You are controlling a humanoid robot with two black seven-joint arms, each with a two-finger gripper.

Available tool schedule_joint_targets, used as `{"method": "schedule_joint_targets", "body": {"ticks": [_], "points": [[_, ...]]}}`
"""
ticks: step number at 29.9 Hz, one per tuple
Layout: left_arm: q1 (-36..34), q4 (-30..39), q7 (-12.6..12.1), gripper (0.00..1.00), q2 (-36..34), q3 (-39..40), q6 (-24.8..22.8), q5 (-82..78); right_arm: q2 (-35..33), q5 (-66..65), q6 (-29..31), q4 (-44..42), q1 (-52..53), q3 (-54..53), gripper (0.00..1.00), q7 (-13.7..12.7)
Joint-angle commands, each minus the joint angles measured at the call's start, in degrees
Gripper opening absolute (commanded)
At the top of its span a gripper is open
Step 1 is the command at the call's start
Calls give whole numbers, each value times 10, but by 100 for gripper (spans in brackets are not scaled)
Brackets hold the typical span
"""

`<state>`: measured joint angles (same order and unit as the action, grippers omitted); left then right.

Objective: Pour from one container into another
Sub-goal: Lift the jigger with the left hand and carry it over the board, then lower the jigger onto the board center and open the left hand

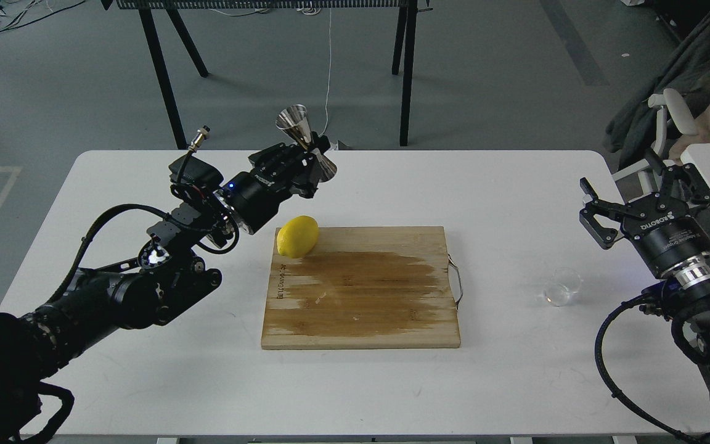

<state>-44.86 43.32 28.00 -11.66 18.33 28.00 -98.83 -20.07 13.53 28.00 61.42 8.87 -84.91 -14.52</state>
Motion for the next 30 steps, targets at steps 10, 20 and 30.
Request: {"method": "schedule_joint_targets", "body": {"ticks": [10, 20, 30], "points": [[26, -1, 0, 6, 63, -84, 0, -92, -1, 0, 0, -2, 0, 0, 99, -1], [54, -74, 0, 7, 115, -92, 0, -113, -2, 0, 0, -2, 0, 0, 99, -1], [54, -139, 0, 7, 117, -98, 0, -112, -5, 1, 0, -1, 0, -3, 99, 0]]}}
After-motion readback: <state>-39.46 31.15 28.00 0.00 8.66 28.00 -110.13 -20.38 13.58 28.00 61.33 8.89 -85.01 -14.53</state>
